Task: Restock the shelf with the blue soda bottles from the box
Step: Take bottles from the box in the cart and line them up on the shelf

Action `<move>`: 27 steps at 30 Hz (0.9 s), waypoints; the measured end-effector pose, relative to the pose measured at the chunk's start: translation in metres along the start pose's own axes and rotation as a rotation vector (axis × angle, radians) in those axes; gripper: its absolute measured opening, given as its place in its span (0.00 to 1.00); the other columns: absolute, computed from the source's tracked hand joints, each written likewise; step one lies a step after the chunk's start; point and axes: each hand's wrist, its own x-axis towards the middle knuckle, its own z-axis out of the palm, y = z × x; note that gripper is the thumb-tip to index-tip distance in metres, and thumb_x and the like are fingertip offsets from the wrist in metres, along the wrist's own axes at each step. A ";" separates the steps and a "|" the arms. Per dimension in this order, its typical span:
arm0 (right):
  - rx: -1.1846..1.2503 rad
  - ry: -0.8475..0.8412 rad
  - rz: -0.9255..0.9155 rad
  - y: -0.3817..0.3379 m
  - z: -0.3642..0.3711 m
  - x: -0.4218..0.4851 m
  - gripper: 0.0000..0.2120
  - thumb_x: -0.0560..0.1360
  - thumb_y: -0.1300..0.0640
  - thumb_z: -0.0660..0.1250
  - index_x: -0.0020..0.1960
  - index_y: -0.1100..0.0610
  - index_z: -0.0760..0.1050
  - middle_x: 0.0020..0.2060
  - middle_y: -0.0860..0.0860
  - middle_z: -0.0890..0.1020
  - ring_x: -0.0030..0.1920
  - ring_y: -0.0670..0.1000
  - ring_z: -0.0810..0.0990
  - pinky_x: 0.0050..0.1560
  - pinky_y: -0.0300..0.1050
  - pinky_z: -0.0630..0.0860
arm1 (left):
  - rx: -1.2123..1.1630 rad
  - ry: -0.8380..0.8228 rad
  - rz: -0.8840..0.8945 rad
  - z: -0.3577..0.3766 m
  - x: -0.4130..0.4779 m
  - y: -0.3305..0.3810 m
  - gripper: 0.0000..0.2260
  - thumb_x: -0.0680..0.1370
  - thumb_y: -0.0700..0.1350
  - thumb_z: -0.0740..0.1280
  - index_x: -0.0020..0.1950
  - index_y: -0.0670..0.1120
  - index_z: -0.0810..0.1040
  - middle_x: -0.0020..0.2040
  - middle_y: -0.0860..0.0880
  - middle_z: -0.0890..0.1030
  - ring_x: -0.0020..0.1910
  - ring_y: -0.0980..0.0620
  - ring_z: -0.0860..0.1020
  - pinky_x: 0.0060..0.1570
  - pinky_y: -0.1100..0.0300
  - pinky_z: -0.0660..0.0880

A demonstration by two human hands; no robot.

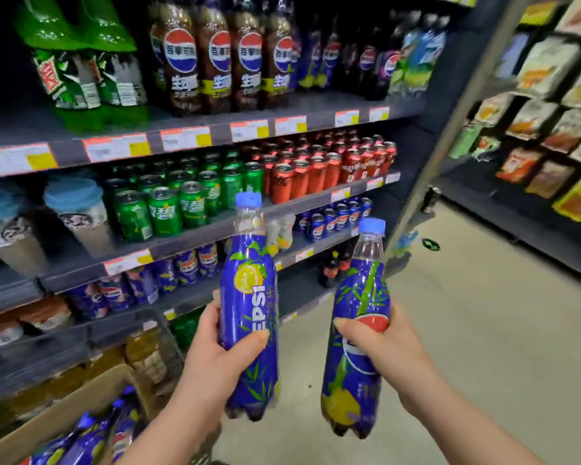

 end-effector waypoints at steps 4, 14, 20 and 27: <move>-0.001 0.012 -0.047 -0.010 -0.080 0.021 0.27 0.52 0.47 0.73 0.50 0.49 0.73 0.42 0.48 0.83 0.40 0.47 0.83 0.36 0.40 0.76 | 0.004 -0.013 0.036 0.085 0.000 0.002 0.21 0.60 0.42 0.72 0.48 0.56 0.72 0.37 0.60 0.84 0.33 0.60 0.81 0.31 0.61 0.77; 0.028 0.036 -0.216 -0.051 -0.172 0.086 0.26 0.56 0.52 0.78 0.50 0.52 0.74 0.43 0.53 0.84 0.42 0.54 0.84 0.46 0.52 0.81 | 0.103 -0.036 0.150 0.197 0.036 0.038 0.20 0.56 0.50 0.73 0.46 0.58 0.73 0.45 0.55 0.82 0.41 0.54 0.82 0.45 0.52 0.80; 0.053 0.024 -0.292 -0.082 -0.186 0.145 0.22 0.59 0.52 0.79 0.48 0.49 0.73 0.44 0.50 0.84 0.42 0.51 0.84 0.45 0.49 0.80 | 0.058 -0.047 0.175 0.230 0.092 0.052 0.26 0.53 0.51 0.73 0.50 0.57 0.73 0.45 0.54 0.84 0.41 0.52 0.83 0.44 0.50 0.80; 0.027 -0.010 -0.418 -0.150 -0.177 0.256 0.18 0.61 0.54 0.78 0.45 0.49 0.73 0.42 0.49 0.83 0.41 0.50 0.83 0.41 0.46 0.80 | 0.033 0.002 0.272 0.255 0.200 0.080 0.29 0.49 0.54 0.72 0.49 0.59 0.72 0.41 0.58 0.84 0.38 0.58 0.83 0.39 0.56 0.77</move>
